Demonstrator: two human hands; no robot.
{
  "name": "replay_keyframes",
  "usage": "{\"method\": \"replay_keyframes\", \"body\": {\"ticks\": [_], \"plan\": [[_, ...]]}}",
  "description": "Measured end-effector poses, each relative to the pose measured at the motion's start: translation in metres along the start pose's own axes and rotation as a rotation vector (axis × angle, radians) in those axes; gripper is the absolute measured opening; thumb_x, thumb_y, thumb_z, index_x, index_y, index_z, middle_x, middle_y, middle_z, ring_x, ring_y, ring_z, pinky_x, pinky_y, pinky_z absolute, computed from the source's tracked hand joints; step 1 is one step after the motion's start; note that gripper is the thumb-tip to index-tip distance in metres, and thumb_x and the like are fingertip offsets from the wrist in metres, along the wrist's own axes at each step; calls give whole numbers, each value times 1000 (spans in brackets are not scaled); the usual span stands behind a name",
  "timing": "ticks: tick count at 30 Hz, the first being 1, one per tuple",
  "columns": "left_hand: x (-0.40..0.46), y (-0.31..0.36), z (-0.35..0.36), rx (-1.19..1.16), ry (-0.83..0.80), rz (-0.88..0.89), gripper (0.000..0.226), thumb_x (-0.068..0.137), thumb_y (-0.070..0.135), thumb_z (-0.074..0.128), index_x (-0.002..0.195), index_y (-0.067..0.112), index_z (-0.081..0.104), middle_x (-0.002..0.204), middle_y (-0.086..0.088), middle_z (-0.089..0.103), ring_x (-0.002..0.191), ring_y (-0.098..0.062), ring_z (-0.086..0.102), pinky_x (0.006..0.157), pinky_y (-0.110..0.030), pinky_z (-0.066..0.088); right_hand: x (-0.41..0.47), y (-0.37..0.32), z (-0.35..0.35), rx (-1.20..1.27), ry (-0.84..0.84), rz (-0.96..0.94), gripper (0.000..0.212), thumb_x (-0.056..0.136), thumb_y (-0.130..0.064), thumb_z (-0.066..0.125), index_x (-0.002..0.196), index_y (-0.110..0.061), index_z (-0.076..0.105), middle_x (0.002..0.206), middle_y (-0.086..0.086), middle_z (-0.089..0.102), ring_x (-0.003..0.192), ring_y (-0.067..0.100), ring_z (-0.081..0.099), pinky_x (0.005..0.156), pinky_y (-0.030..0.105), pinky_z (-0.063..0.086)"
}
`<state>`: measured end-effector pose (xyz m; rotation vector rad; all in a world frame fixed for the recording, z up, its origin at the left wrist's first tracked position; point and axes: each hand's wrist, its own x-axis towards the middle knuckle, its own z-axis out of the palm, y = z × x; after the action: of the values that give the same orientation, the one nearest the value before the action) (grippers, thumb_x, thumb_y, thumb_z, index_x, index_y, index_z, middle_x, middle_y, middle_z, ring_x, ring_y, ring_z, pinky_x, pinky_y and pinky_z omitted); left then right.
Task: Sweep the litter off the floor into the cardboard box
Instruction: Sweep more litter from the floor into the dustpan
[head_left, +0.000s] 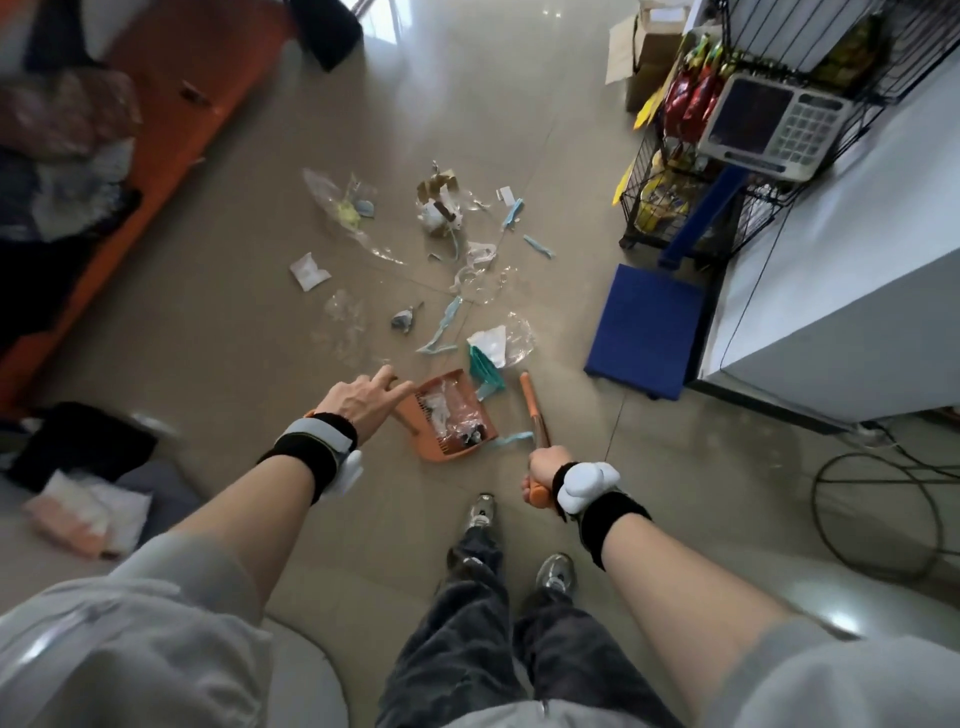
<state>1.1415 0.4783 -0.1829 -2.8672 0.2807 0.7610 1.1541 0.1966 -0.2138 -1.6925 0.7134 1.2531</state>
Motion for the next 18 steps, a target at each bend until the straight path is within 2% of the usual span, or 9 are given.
{"method": "replay_keyframes", "body": {"ticks": [2, 8, 11, 14, 18], "plan": [[-2, -2, 0, -14, -11, -15, 57, 92, 1, 41, 138, 30, 25, 127, -9, 35, 94, -29, 55, 60, -36, 44, 1, 4, 11, 7, 5, -3, 28, 98, -9, 37, 71, -13, 42, 69, 6, 50, 53, 17, 51, 45, 26, 44], [4, -14, 0, -29, -4, 43, 54, 91, 4, 40, 139, 26, 28, 129, -11, 35, 97, -31, 55, 60, -38, 42, 2, -19, 67, 217, 33, 2, 26, 95, -1, 32, 72, -4, 44, 63, 11, 44, 47, 18, 42, 33, 16, 36], [9, -22, -6, -38, 22, 73, 57, 89, 1, 43, 138, 25, 29, 127, -12, 35, 96, -32, 55, 59, -38, 41, -3, -35, 86, 304, -27, -1, 25, 95, -1, 33, 73, -5, 44, 64, 7, 44, 41, 13, 42, 31, 12, 33], [18, -33, -10, -68, 61, 72, 55, 89, 2, 44, 136, 25, 29, 126, -11, 37, 96, -33, 57, 61, -40, 43, -7, -50, 95, 323, -73, 4, 24, 97, -3, 33, 76, -4, 44, 65, 6, 43, 26, 7, 41, 30, 10, 30], [21, -55, -13, -109, 76, 35, 53, 90, 3, 44, 137, 25, 30, 124, -10, 37, 96, -33, 58, 61, -39, 42, -20, -66, 98, 271, -62, -13, 25, 96, -2, 33, 73, -6, 42, 65, 6, 40, 24, 7, 39, 30, 9, 28]]}}
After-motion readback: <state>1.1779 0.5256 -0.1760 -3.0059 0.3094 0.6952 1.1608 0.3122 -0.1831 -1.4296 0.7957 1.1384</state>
